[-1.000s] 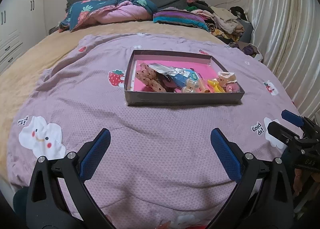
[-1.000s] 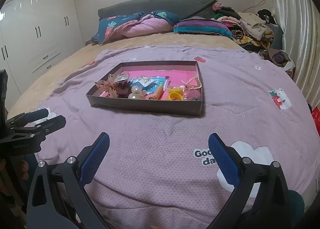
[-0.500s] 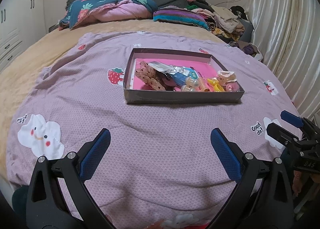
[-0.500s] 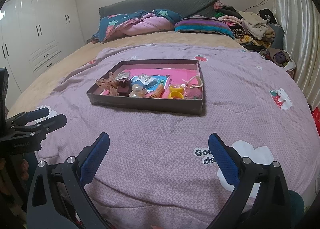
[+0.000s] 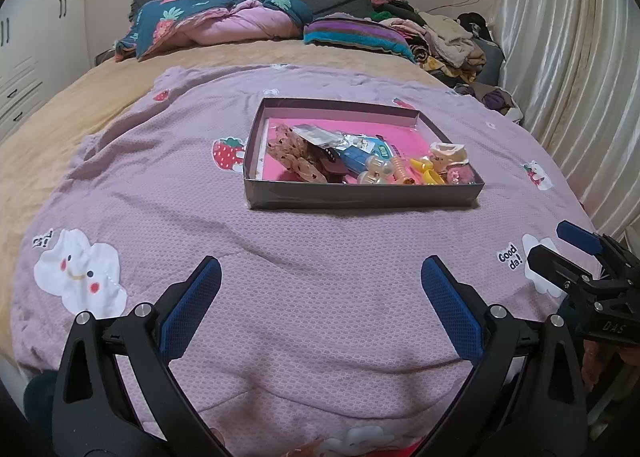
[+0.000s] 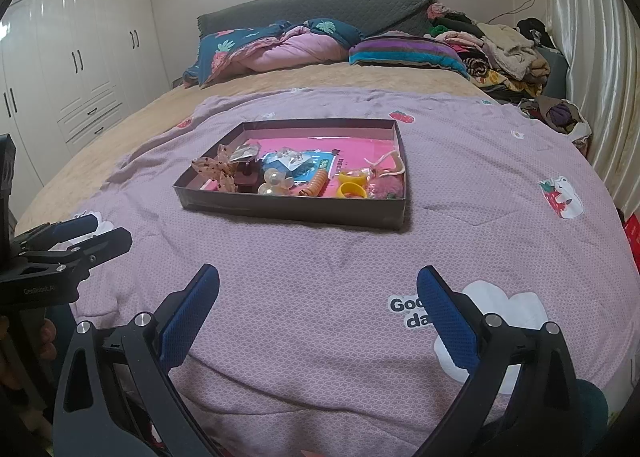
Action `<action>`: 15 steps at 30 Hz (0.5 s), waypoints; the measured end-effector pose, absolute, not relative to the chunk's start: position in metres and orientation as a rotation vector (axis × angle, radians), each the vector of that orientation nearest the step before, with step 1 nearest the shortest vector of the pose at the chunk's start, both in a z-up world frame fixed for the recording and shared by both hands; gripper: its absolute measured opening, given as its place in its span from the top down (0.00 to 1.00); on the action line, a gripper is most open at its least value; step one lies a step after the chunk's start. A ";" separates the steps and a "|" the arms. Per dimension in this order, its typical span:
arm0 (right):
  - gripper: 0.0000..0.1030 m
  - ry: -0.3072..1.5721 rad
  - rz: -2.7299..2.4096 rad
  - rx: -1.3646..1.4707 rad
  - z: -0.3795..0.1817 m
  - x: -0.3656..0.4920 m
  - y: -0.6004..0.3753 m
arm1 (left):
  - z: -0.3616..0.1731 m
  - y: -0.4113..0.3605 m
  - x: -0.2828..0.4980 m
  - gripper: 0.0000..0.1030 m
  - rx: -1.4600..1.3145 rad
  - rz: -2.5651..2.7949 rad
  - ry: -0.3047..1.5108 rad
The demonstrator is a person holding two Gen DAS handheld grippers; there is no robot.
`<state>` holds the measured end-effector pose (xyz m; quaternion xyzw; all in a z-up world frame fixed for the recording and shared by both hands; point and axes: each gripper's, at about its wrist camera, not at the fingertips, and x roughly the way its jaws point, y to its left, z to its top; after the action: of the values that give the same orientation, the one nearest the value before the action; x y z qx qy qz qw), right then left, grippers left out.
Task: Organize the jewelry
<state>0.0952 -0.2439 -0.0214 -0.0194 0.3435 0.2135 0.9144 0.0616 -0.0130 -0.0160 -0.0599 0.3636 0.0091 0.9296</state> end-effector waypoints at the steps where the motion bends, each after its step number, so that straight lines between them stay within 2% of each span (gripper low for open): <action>1: 0.04 0.707 0.441 -0.039 -0.021 0.095 -0.244 | -0.016 -0.013 0.062 0.09 -0.123 0.017 0.745; 15: 0.04 0.703 0.439 -0.040 -0.022 0.095 -0.246 | -0.014 -0.013 0.061 0.09 -0.123 0.022 0.747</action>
<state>0.0946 -0.2455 -0.0224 -0.0194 0.3415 0.2131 0.9152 0.0614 -0.0126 -0.0145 -0.0600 0.3645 0.0109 0.9292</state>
